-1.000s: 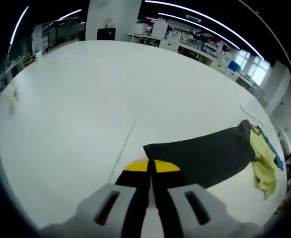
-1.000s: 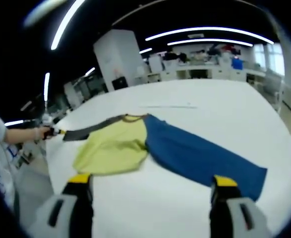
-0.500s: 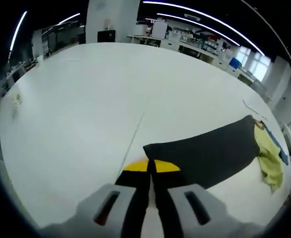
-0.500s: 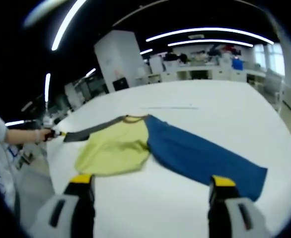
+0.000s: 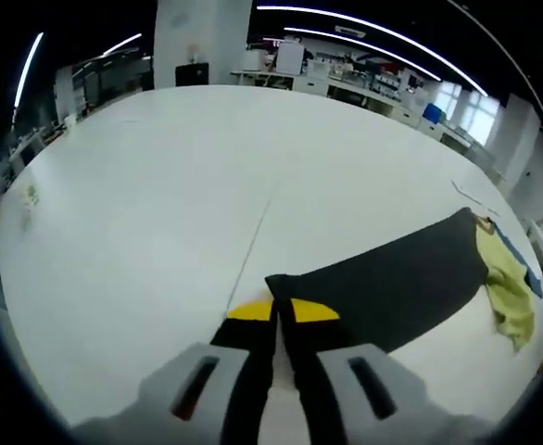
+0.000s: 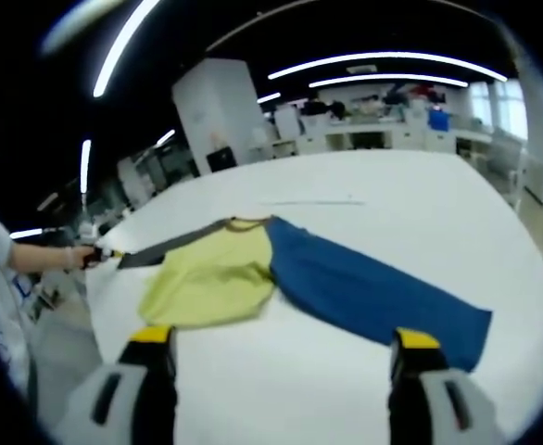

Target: Fold the garment on the visible template until the final outline fits inside the template.

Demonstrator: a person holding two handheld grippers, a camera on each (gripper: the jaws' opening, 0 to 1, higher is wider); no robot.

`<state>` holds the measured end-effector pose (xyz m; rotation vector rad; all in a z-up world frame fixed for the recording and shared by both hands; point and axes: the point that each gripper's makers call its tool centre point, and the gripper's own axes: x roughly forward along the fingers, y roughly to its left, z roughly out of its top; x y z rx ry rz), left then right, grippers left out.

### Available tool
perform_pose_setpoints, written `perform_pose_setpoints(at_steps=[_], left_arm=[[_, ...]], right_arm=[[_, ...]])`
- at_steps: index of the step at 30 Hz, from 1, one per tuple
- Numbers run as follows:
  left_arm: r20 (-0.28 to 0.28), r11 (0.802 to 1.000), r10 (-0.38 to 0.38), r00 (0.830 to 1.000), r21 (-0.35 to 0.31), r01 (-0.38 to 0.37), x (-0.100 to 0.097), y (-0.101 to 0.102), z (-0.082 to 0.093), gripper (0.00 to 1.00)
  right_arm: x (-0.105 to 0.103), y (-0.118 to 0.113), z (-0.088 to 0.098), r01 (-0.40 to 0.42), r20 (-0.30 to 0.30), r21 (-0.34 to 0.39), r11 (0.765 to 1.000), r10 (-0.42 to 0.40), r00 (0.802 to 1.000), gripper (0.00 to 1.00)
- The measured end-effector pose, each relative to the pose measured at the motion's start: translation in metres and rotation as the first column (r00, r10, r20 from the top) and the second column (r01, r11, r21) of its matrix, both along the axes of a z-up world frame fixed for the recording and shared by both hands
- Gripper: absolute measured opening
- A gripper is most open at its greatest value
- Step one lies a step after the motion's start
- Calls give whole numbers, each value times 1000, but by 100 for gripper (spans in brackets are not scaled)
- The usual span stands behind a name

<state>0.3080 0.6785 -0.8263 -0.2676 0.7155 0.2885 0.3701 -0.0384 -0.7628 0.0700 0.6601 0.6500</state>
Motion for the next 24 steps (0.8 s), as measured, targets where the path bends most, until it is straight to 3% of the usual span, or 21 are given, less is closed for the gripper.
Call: perform_pose_setpoints(at_steps=[2, 4, 6, 9, 10, 13, 15, 17, 18, 21, 23, 24], left_arm=[[3, 999, -27, 1000, 23, 26, 1, -4, 2, 35], [28, 995, -79, 997, 62, 77, 7, -4, 7, 43], [52, 994, -97, 994, 45, 95, 8, -10, 12, 48], [85, 988, -149, 985, 62, 144, 12, -21, 20, 65], [107, 980, -193, 975, 73, 186, 14, -30, 26, 67], [168, 973, -231, 958, 55, 225, 17, -45, 37, 70], [167, 971, -238, 957, 41, 234, 16, -53, 38, 71], [175, 953, -303, 937, 60, 297, 16, -68, 40, 70], [169, 953, -303, 938, 60, 297, 16, -70, 39, 69], [196, 940, -341, 919, 46, 339, 14, -93, 46, 66], [223, 930, -364, 904, 30, 367, 14, -113, 54, 65], [240, 913, -403, 883, 44, 405, 15, -122, 58, 65]], right_arm=[[0, 1, 0, -5, 2, 0, 1000, 5, 1000, 96], [-1, 4, 1, -8, -4, 14, 1000, 8, 1000, 97], [0, 5, 1, -16, -1, 4, 1000, 16, 1000, 97], [0, 8, 0, -19, -3, 9, 1000, 19, 1000, 97], [0, 9, 1, -21, -1, 9, 1000, 21, 1000, 97], [2, 11, 2, -26, 4, 13, 1000, 26, 1000, 97], [3, 13, 2, -30, 7, 16, 999, 30, 1000, 97], [3, 15, 2, -34, 7, 16, 999, 33, 999, 97], [3, 17, 2, -37, 9, 14, 999, 37, 999, 97], [1, 25, 3, -61, 16, 4, 998, 61, 998, 97], [-1, 30, 3, -98, 26, -28, 995, 98, 995, 97], [-3, 33, 2, -123, 30, -55, 991, 125, 992, 97]])
